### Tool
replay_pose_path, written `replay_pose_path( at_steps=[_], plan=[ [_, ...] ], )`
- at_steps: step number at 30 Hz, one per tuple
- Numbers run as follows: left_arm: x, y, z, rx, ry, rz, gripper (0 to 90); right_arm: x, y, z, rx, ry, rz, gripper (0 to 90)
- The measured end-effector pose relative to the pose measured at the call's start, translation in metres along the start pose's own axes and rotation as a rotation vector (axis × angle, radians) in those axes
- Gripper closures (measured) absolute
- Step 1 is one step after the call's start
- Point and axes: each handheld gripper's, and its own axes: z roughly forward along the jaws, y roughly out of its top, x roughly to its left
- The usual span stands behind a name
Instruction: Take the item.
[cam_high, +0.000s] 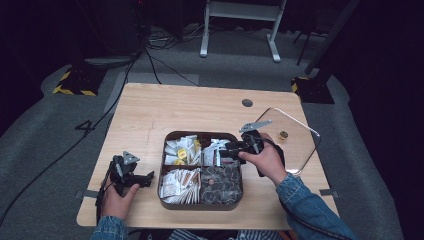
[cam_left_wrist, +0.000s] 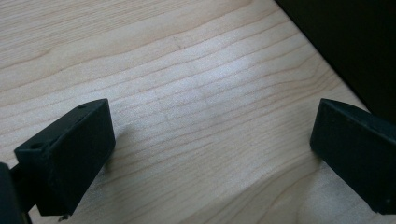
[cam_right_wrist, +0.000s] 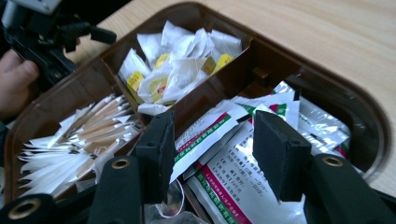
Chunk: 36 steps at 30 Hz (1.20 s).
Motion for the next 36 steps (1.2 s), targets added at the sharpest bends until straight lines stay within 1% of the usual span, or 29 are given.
replay_pose_path(
  at_steps=[2, 4, 6, 9, 11, 13, 15, 17, 20, 23, 26, 29, 30, 33, 36],
  plan=[
    [0.000, 0.000, 0.000, 0.001, 0.002, -0.003, 0.2, 0.001, 0.000, 0.005, 0.016, 0.002, -0.002, 49.5],
    [-0.001, -0.001, -0.001, 0.001, 0.015, -0.014, 0.1, 0.003, 0.000, 0.010, 0.035, 0.003, -0.002, 49.6],
    [-0.002, -0.001, -0.001, 0.002, 0.017, -0.020, 0.2, 0.004, 0.000, 0.015, 0.055, 0.005, -0.002, 51.3],
    [-0.002, -0.001, -0.001, 0.001, 0.020, -0.023, 0.2, 0.006, 0.000, 0.020, 0.069, 0.002, -0.009, 52.5],
    [-0.002, -0.001, -0.001, 0.001, 0.020, -0.024, 0.2, 0.008, 0.001, 0.022, 0.070, -0.002, -0.020, 55.7],
    [-0.002, -0.001, -0.001, 0.001, 0.021, -0.024, 0.2, 0.011, 0.003, 0.023, 0.070, 0.007, -0.026, 58.4],
    [-0.002, -0.001, -0.001, 0.001, 0.020, -0.024, 0.2, 0.014, 0.004, 0.025, 0.079, 0.004, -0.042, 61.0],
    [-0.002, -0.001, -0.001, 0.001, 0.020, -0.024, 0.2, 0.016, 0.006, 0.028, 0.087, 0.004, -0.053, 61.5],
    [-0.002, -0.001, -0.001, 0.001, 0.020, -0.024, 0.2, 0.017, 0.008, 0.034, 0.094, 0.007, -0.056, 62.7],
    [-0.002, -0.001, -0.001, 0.001, 0.019, -0.024, 0.2, 0.018, 0.010, 0.042, 0.116, 0.010, -0.059, 63.8],
    [-0.002, -0.001, -0.001, 0.001, 0.020, -0.024, 0.2, 0.020, 0.010, 0.048, 0.139, 0.009, -0.052, 63.8],
    [-0.002, -0.001, -0.001, 0.001, 0.019, -0.024, 0.2, 0.019, 0.011, 0.052, 0.146, 0.010, -0.047, 64.9],
    [-0.002, -0.001, -0.001, 0.001, 0.019, -0.024, 0.2, 0.019, 0.012, 0.052, 0.152, 0.009, -0.044, 65.9],
    [-0.002, -0.001, -0.001, 0.001, 0.019, -0.024, 0.2, 0.017, 0.012, 0.054, 0.172, 0.001, -0.048, 73.4],
    [-0.002, -0.001, -0.001, 0.001, 0.019, -0.024, 0.2, 0.016, 0.010, 0.055, 0.173, 0.002, -0.043, 82.0]
  ],
)
